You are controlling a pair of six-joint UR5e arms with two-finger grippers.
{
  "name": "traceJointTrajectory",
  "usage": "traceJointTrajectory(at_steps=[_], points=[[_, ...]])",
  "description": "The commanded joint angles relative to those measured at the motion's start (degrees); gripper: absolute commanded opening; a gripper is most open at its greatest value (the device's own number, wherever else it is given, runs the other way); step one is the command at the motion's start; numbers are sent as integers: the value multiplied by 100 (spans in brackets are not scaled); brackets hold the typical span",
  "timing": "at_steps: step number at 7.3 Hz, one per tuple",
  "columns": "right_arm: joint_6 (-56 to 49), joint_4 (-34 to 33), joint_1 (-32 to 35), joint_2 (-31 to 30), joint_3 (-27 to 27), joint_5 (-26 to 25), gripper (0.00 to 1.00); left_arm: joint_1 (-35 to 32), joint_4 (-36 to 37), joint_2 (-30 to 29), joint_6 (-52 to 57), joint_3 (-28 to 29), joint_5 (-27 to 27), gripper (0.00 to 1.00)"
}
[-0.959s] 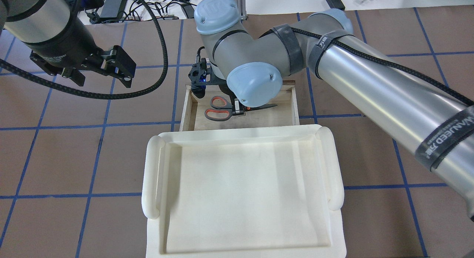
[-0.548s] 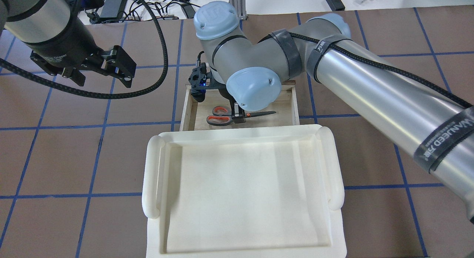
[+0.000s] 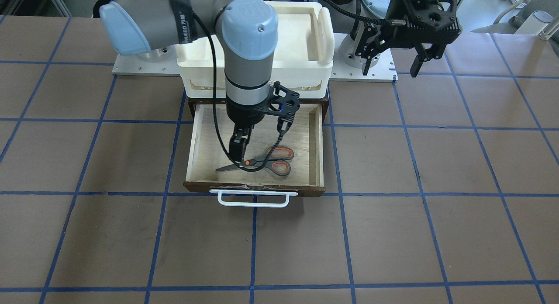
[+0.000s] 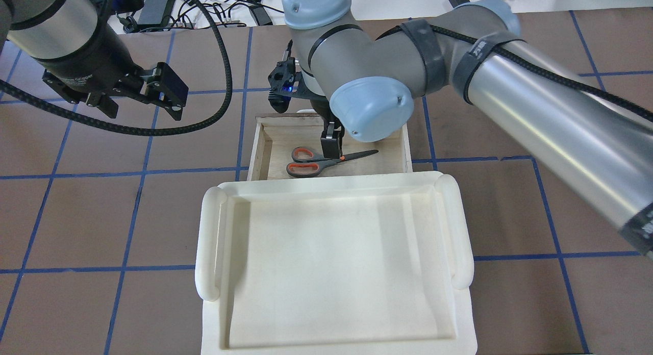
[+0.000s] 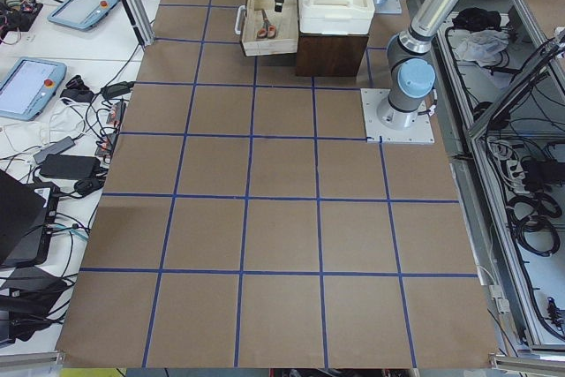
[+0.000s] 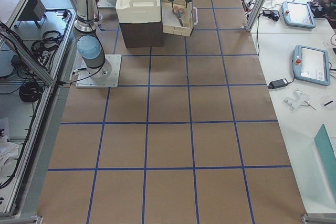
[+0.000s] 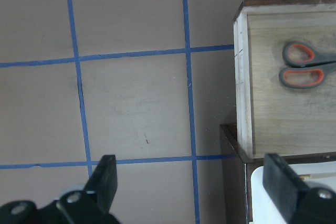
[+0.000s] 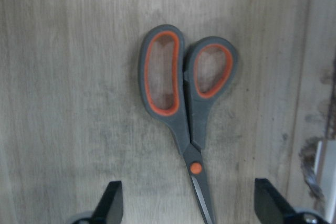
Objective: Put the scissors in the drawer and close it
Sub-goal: 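Raise the right gripper out of the drawer and withdraw it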
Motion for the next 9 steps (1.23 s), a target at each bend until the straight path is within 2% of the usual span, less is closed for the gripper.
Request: traceJointTrajectory(at_steps=[1,3,6,7,8,9], points=[[2462,-3,-525,-403,10,98,100,-16,41,-52,-96,-95,-30,100],[4043,40,-946,-501,19,116,100,1,434,-140,-9,-149,48,100],[4233,75,-1930,-913,54,116,100,18,569,-517,-114,-52,-29,100],[4233,67,-2038,-975,54,168,100,1,639,-631,-114,-87,-13,100],[4364,102,-2013,-1019,54,169,100,1,1161,-754,-1,-139,-21,100],[4409,85,-2021,-1228,63,177,100,-60,1228,-834,-35,-183,-4,100]])
